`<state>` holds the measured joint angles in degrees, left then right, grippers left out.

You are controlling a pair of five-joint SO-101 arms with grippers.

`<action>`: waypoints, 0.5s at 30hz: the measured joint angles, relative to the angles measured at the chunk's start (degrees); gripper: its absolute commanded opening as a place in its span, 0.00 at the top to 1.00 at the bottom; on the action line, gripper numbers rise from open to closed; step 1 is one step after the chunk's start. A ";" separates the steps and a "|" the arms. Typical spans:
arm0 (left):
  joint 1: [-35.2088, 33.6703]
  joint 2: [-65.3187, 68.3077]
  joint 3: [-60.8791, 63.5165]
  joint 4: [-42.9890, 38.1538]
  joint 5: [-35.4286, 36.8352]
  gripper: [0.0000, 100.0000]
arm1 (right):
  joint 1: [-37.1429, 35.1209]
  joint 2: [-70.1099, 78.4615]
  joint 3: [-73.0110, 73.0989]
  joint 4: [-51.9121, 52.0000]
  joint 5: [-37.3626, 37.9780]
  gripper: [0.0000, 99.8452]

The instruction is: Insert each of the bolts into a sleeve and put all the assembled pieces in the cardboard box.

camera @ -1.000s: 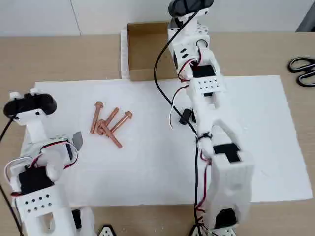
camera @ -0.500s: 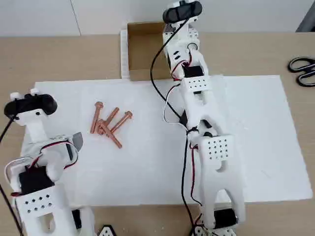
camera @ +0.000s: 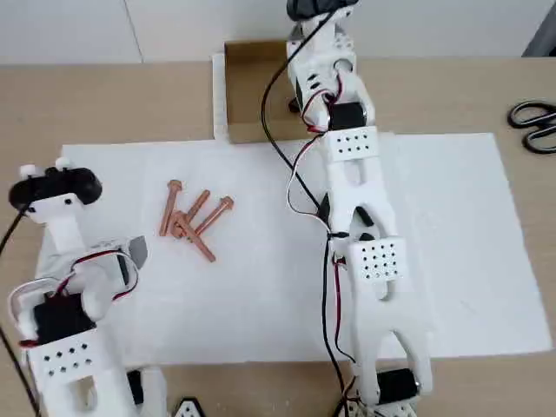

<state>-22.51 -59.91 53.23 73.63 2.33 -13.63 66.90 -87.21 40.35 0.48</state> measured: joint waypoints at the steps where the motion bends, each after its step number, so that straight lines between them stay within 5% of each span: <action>1: 0.00 0.00 0.00 0.00 0.00 0.75 | 0.00 0.00 -2.81 3.78 0.00 0.84; 15: 0.00 0.00 0.00 0.00 0.00 0.75 | -2.20 -24.00 -6.24 52.66 0.00 0.84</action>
<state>-22.51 -59.91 53.23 73.63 2.33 -15.82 42.90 -93.45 93.01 0.48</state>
